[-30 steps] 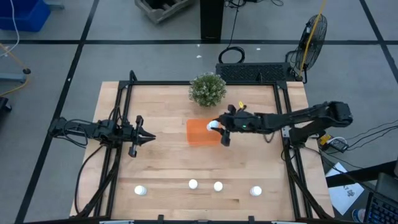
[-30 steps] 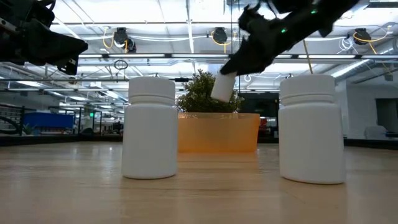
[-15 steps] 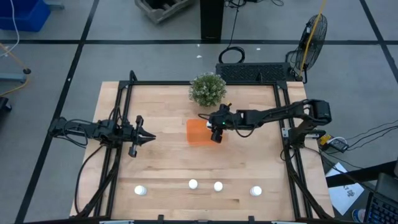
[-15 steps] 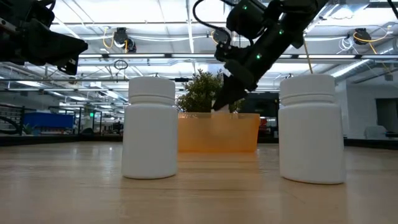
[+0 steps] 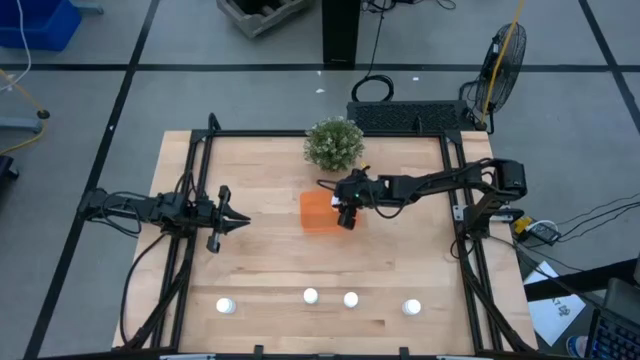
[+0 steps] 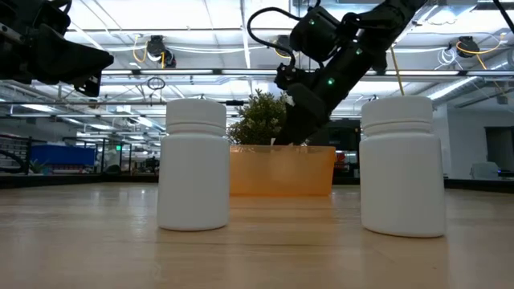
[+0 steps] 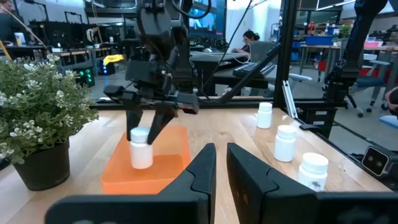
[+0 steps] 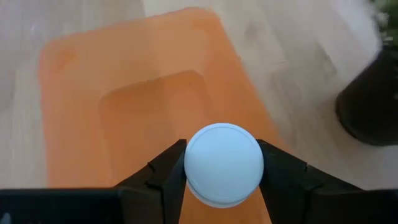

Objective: Pick and place pill bottles into a basket
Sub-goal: Put the white pill bottle into the orange bin

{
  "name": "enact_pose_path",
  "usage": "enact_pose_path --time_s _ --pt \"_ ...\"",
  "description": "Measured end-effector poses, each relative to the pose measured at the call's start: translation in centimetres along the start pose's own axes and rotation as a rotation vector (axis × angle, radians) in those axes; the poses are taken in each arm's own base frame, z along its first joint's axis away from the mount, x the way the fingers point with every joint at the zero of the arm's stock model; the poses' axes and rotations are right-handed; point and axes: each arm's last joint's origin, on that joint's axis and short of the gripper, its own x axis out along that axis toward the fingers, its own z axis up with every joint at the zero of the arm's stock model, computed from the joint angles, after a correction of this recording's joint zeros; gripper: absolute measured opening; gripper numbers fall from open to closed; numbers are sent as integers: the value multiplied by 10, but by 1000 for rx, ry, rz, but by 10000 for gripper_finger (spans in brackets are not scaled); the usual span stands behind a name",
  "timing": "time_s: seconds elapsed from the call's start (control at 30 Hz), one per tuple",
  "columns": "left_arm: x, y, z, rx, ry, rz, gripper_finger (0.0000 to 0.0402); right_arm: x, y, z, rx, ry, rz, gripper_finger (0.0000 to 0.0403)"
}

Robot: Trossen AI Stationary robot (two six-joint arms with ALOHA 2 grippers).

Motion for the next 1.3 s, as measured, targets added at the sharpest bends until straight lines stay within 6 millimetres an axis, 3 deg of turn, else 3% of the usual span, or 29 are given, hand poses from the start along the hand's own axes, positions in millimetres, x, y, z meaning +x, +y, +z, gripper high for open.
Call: enact_pose_path --time_s 0.27,0.7,1.17,1.3 --pt "0 0 0 0 0 0 47 3 -3 -18 14 3 2 165" --pt "0 0 0 0 0 0 47 4 -3 -20 17 -10 3 174" --pt "0 0 0 0 0 0 47 4 -3 -17 0 -39 -2 248" --pt "0 0 0 0 0 0 47 -5 2 -12 -37 -69 9 265"
